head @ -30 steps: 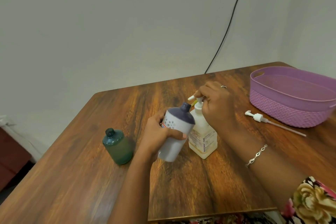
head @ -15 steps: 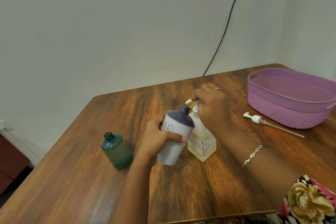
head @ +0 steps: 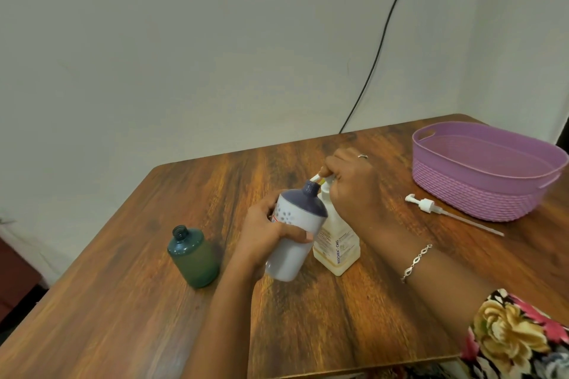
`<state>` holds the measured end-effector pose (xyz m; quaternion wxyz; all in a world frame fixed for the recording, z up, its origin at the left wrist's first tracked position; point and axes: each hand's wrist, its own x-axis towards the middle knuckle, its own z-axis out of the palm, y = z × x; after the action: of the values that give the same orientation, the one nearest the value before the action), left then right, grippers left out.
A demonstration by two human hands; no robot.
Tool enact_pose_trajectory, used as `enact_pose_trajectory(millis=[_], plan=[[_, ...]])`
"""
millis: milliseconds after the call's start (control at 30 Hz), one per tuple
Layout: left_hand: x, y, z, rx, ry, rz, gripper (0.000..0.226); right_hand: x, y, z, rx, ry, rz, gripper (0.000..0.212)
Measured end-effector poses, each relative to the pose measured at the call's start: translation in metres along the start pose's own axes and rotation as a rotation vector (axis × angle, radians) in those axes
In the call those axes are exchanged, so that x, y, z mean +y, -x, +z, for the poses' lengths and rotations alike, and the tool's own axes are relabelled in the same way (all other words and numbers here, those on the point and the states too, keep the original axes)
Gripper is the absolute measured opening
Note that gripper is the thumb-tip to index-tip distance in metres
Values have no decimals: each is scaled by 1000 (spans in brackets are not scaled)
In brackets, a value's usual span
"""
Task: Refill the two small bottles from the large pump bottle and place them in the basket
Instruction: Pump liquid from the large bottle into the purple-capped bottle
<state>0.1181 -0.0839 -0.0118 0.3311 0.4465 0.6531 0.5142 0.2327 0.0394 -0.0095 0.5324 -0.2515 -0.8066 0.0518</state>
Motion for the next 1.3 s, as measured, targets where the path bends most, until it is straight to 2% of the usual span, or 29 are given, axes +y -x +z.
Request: enact_pose_trajectory(millis=[333,600,800,900,1000,1167,1300], plan=[[-1,-3,-4,1,-12,4,57,2,-7,-9,-21,-76,33,16],[2,-3,-4,-1,-2,7,69,4,2,-1,-19,-33,-46,17],[-3,-2,-8,-21,-3,-1,59,1,-7,-7,26,-73,-11,15],[-4,-2,-7,-6,9,-2,67,0,-5,-2,34,-19,-28,15],[-5,-3,-7,-4,19,-6,63,1,-1,4,4,24,-37,20],[-5,-1,-7,4,16,-2,69,0,-2,-2,4,-64,-2,16],[-6,-1,-8,-4,17,-3,58,2,-10,-6,-20,-72,23,16]])
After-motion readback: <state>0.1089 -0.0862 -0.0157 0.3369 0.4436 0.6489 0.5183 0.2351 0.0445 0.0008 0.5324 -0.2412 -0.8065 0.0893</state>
